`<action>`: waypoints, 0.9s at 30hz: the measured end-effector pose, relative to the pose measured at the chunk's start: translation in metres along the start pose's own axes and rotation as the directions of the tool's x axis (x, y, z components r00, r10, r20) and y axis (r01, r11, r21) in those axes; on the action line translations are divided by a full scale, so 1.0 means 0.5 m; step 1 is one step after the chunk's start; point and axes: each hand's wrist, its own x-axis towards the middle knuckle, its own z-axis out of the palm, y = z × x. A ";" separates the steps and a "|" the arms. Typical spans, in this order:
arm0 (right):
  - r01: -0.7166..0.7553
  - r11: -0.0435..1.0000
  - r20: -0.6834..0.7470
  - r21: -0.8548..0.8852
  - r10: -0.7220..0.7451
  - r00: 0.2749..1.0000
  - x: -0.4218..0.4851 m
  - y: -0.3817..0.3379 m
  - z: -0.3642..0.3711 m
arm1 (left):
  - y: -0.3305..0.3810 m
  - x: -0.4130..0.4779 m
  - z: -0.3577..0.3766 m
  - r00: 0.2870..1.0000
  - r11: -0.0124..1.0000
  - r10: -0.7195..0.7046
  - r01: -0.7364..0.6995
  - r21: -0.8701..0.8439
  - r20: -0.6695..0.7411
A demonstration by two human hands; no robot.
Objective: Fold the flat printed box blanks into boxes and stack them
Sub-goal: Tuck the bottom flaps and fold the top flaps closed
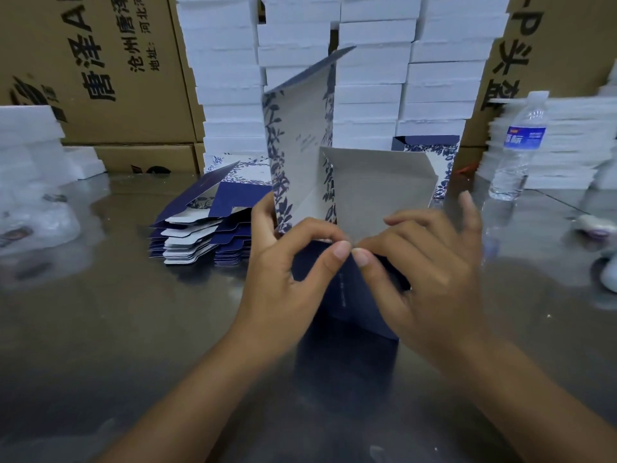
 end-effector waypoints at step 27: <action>0.130 0.991 -0.048 -0.032 -0.131 0.990 -0.002 0.005 -0.002 | -0.017 0.014 -0.009 0.999 1.000 -0.005 0.004 -0.024 -0.045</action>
